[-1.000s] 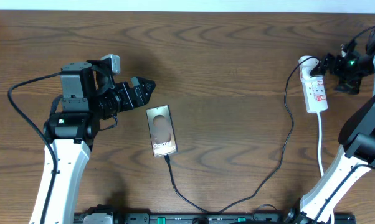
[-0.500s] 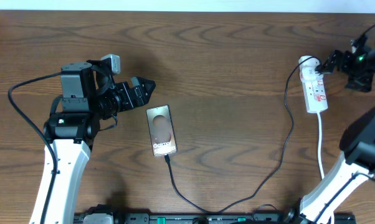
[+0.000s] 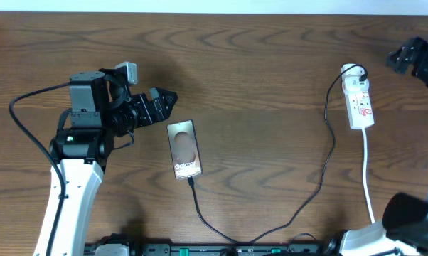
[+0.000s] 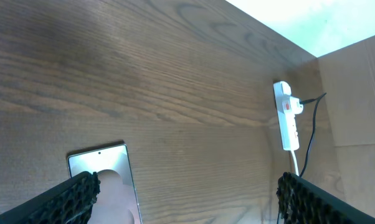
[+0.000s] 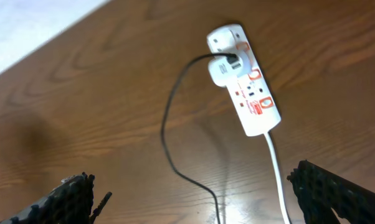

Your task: Plug charger to phone and switch on socket

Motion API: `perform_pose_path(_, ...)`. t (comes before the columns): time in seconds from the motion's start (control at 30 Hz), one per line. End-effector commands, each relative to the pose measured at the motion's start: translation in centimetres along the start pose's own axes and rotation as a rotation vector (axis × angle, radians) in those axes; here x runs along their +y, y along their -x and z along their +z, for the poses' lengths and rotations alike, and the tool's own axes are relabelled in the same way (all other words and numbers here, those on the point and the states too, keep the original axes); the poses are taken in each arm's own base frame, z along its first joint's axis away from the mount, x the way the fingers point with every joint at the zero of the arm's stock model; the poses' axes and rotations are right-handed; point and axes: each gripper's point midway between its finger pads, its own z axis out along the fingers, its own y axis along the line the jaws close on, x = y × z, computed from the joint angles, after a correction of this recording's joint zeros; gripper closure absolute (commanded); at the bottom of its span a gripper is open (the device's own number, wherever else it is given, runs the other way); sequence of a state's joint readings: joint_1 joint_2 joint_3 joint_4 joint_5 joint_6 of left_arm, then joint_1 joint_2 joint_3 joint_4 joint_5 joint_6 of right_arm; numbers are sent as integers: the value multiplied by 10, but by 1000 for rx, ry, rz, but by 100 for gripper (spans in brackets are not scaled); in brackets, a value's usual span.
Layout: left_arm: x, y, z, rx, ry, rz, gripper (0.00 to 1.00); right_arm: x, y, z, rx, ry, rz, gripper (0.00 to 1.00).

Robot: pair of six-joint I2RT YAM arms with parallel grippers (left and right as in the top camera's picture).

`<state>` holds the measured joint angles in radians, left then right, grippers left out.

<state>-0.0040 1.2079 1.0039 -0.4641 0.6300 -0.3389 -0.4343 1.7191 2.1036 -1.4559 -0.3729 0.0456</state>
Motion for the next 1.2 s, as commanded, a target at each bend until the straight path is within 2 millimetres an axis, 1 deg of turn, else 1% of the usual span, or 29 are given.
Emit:
perform_pose_path(0.0, -8, 6, -5, -16, -18, 31, 7, 15, 0, -21, -51, 34, -12, 1)
perform_pose_path(0.13, -8, 6, -5, -16, -18, 31, 7, 18, -1, -30, -73, 35, -21, 1)
perform_pose_path(0.93, -8, 6, -5, -16, -17, 31, 7, 18, -1, -30, -72, 35, -21, 1)
perform_pose_path(1.07, 1, 10, -5, -38, 35, 38, 7, 18, -1, -30, -72, 35, -20, 1)
perform_pose_path(1.17, 3, 4, -7, -18, 46, 24, 7, 18, -1, -30, -72, 35, -20, 1)
